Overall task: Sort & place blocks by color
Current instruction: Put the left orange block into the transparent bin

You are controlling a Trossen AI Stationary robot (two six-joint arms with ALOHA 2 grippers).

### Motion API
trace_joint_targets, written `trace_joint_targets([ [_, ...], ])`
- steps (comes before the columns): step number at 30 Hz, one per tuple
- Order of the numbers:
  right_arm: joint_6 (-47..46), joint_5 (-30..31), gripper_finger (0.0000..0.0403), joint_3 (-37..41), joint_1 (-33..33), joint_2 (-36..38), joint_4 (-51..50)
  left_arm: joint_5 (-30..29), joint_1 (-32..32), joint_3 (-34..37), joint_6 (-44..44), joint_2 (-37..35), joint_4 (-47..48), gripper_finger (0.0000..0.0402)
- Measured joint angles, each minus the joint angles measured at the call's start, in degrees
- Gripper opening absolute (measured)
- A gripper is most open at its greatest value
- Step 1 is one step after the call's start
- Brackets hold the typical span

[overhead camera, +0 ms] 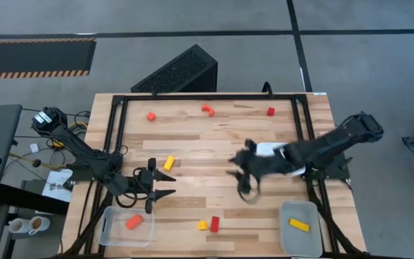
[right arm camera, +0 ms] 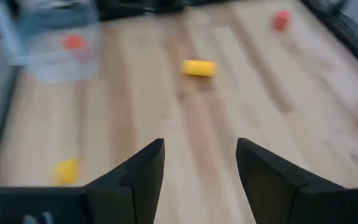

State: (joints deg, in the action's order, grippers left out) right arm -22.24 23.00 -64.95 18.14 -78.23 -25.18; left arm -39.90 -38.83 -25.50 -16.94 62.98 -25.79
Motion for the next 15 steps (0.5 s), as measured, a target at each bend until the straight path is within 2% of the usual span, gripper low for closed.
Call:
trace_joint_targets([
  [4, 1.20, -4.29, 0.0205, -0.07, -9.06, 0.17, 2.18, -1.53, 0.02, 0.00, 3.14, -0.02, -0.61, 0.0168],
  [10, 2.17, -4.93, 0.0181, -0.02, -21.77, 0.12, 1.19, -2.95, 0.00, 0.00, 7.00, -0.04, -0.50, 0.0168],
  [13, -1.28, -8.21, 0.0170, -0.02, -25.36, 0.12, -1.04, -3.00, 0.02, 0.00, 6.16, -0.08, -0.54, 0.0168],
  [15, -4.17, -11.23, 0.0163, -0.02, -24.60, 0.12, -2.42, -2.99, 0.00, 0.00, 3.94, -0.14, 0.04, 0.0168],
])
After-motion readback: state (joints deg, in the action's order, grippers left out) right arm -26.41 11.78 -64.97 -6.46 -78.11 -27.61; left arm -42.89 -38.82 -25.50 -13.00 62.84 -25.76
